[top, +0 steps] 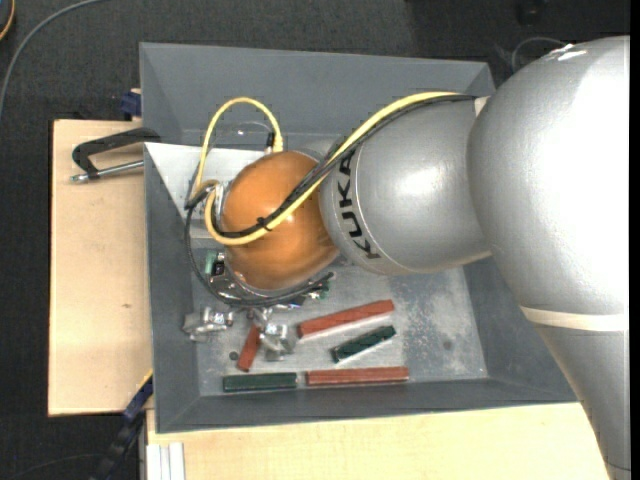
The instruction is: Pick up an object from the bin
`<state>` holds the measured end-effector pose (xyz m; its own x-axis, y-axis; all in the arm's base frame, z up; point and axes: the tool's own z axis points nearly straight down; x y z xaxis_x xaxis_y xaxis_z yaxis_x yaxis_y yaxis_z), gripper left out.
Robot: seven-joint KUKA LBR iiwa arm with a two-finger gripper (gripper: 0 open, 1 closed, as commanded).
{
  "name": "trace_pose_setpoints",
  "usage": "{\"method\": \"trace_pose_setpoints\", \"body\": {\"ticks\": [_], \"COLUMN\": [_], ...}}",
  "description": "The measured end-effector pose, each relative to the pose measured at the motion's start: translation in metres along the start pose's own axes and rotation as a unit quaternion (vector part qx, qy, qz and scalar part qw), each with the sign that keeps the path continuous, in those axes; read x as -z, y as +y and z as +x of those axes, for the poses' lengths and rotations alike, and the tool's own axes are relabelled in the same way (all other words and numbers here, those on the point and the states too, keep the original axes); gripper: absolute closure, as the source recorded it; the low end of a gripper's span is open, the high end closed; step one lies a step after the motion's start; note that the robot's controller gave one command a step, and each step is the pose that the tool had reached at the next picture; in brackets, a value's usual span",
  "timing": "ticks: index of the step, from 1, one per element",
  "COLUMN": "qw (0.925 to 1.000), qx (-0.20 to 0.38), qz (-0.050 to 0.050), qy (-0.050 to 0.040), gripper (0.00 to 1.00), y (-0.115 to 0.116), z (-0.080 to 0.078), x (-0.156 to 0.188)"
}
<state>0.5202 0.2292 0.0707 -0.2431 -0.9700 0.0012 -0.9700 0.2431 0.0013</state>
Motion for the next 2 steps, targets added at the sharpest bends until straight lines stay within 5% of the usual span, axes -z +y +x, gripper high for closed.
{"method": "trace_pose_setpoints", "body": {"ticks": [1,2], "qw": [1.0000,1.0000], "qx": [-0.002,-0.002], "qz": [0.000,0.000], "qy": [-0.0003,-0.0018], "gripper": [0.00,1.00], "y": [-0.0002,0.0001], "z": [-0.0004,-0.0015], "x": [0.0007,0.0009]}}
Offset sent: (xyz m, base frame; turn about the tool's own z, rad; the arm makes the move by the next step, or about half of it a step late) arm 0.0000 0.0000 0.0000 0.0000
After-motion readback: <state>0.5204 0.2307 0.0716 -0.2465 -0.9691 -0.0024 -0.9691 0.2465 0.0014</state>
